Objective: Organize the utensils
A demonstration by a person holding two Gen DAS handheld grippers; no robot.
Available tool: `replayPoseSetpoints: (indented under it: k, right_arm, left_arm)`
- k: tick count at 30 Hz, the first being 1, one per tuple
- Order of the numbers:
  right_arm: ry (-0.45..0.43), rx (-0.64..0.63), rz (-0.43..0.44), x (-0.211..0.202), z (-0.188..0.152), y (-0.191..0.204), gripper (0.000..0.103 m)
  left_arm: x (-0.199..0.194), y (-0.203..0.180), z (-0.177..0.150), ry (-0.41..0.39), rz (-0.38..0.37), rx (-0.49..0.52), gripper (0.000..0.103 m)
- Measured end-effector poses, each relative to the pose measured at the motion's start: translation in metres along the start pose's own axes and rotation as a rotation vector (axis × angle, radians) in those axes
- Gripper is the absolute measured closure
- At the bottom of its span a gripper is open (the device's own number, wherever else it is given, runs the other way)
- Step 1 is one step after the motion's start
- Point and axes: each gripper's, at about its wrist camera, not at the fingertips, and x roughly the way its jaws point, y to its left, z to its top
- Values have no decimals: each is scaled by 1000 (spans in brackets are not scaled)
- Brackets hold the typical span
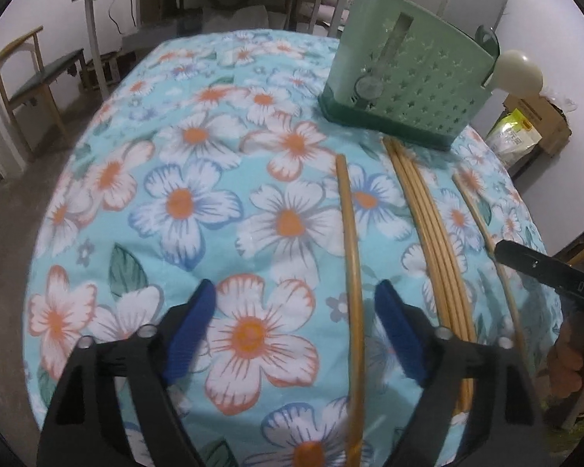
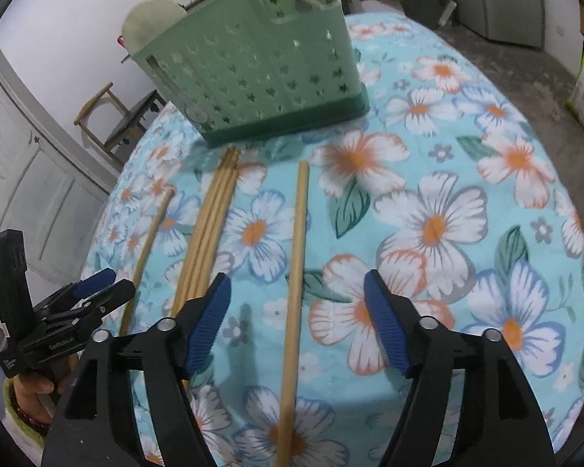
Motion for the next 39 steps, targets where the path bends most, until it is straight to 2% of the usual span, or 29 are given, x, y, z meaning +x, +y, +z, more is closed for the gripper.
replayPoseSetpoints:
  k: [2,6,14,22,27,39]
  right_arm:
    - [-6,-2,4,1,-1,0,29]
    - [-9,-9,22,3,-2,3,19]
    - [-15,-15,13,7,-3,9,11]
    - [-21,-33,-5,8,-4,13,8]
    - [-27,-46,-28,11,-5,17,8]
    - [-49,-3,33,4,-7,3,8]
  left_arm:
    - [1,0,-1,-11,-39,-6,5]
    - [2,2,-1,-23,-52,-33,5]
    - [-2,16,0,-36,-135,-120,5]
    - [-1,16,2,-29,-140,-114,5]
    - [-2,21,1,-54,-159,-166,5]
    - [-5,33,-2,-74,-227,-218,5]
